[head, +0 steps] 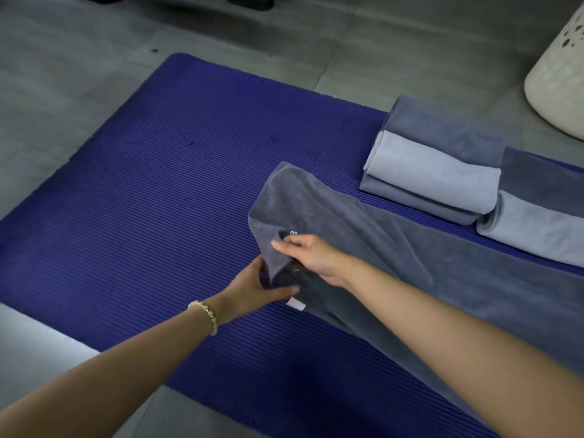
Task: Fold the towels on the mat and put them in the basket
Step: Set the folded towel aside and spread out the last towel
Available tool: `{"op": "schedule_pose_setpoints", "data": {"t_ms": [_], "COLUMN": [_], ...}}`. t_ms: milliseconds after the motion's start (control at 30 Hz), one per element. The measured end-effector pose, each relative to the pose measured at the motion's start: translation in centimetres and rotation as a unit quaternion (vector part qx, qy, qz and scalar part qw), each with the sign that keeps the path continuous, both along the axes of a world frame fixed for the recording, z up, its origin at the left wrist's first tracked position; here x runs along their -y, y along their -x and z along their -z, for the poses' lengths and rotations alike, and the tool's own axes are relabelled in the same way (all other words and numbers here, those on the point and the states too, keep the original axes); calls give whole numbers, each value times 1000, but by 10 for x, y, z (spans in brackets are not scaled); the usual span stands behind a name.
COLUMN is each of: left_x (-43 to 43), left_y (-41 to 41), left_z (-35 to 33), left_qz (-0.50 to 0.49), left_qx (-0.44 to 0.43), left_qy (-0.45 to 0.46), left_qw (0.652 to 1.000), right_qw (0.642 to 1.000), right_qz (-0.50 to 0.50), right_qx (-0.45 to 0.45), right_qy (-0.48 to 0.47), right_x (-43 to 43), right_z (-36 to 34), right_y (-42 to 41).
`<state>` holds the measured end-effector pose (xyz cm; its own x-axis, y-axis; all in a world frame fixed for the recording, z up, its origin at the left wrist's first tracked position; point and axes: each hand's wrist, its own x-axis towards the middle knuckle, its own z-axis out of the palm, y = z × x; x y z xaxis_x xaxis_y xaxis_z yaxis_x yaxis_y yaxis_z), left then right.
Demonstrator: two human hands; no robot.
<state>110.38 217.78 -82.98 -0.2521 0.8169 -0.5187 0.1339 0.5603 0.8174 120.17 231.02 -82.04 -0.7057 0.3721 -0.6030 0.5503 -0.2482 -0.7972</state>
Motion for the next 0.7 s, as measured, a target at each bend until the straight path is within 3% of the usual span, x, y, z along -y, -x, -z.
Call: {"op": "schedule_pose_setpoints", "data": {"t_ms": [133,233,333,433,533,633,700], "left_x": [-1,7,25,54,73,69,54], "left_y": [1,8,19,33,39,39,36], "left_z": [-11,-16,-22,-14,-2,-5,-12], "left_qz": [-233,-287,-274,-214,-186,-180,-182], "left_qx": [94,113,120,13,-62,-40,-9], "left_qy": [-46,-21,-6,72,155,159,143], "left_qw": [967,951,954,974,968,970,973], "right_qw": [999,998,990,962,920,873,862], "right_qz": [-13,17,-20,-106,-197,-272,-288], "right_qx": [-44,-30,27,85,133,157,162], "right_qy": [28,-45,-135,-236,-311,-372,-384], "right_x": [1,-12,-24,-27,-23,-14,-12], "right_z": [-25,-27,-12,11,30,32,28], "right_y": [10,0,-23,-54,-81,-95,-101]}}
